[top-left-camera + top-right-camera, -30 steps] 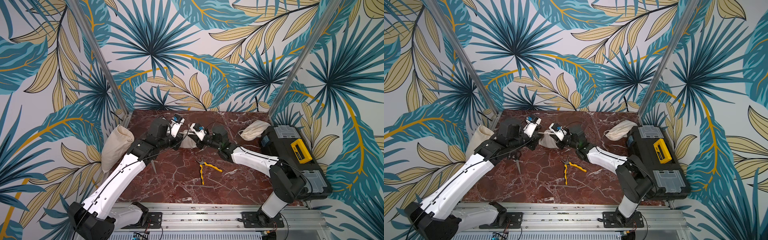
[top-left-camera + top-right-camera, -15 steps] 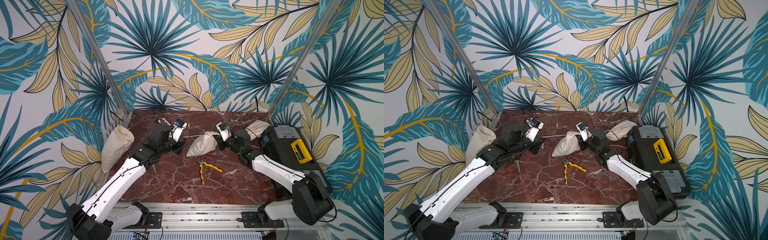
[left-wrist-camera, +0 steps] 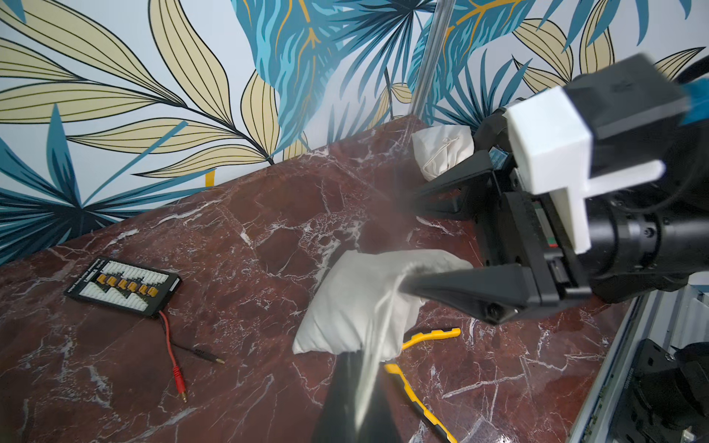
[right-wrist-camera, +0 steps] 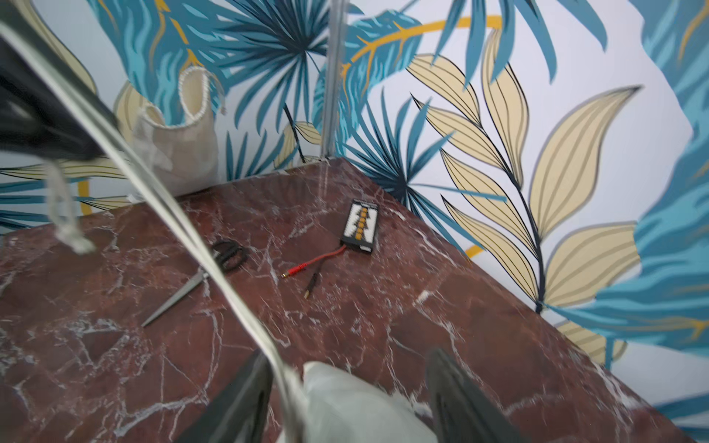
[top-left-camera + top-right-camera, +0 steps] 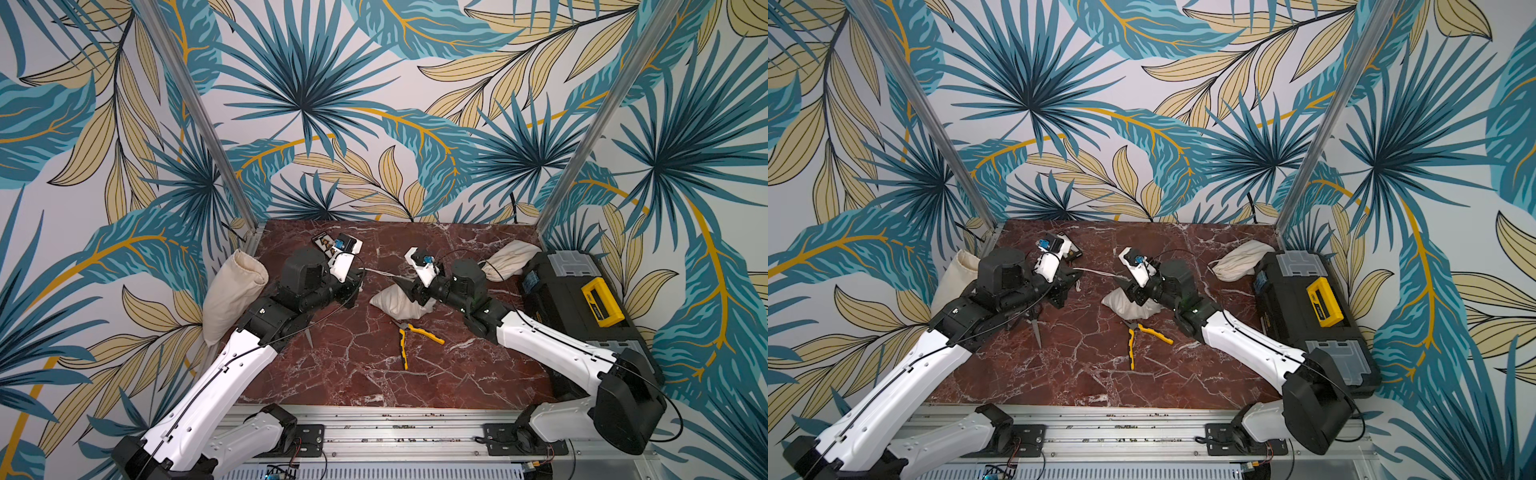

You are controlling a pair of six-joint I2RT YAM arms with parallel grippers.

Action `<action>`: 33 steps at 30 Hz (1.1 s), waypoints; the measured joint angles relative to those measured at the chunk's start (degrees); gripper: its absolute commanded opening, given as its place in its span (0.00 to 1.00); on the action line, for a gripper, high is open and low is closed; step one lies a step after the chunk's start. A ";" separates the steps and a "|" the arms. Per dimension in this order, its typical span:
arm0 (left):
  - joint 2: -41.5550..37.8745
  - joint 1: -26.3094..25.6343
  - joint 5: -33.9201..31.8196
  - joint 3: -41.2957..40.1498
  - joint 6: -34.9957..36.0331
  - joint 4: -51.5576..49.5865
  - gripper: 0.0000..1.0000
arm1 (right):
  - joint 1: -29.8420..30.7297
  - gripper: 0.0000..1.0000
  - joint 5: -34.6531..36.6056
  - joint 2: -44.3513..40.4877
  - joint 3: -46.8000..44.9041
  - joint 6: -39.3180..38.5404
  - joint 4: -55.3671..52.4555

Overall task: Close the soil bag
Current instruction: Frap the soil bag at the center of the board.

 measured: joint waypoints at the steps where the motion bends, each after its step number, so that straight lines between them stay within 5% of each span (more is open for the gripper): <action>1: 0.00 -0.02 0.09 0.00 -0.04 0.00 0.00 | 1.05 0.66 0.04 0.70 1.20 -0.20 0.02; 6: -0.07 -0.11 0.66 0.00 -0.17 0.02 0.00 | 3.85 0.51 1.14 4.68 5.75 -1.29 -0.70; 11: -0.42 -0.11 0.28 0.00 -0.17 -0.07 0.00 | 3.85 0.19 5.42 6.56 5.99 -2.05 -4.39; 16: -2.12 -0.57 -2.27 -0.17 -0.37 -1.49 0.00 | 2.14 0.07 10.82 3.50 0.81 -1.64 -6.45; 27: 0.63 -2.56 1.84 -1.55 -0.24 -0.66 0.00 | -10.47 0.11 -2.34 -4.35 -9.49 2.86 -1.86; 33: 1.20 -1.16 2.84 -2.29 -0.83 3.72 0.00 | -14.01 0.11 -6.73 1.62 -3.61 2.91 -0.44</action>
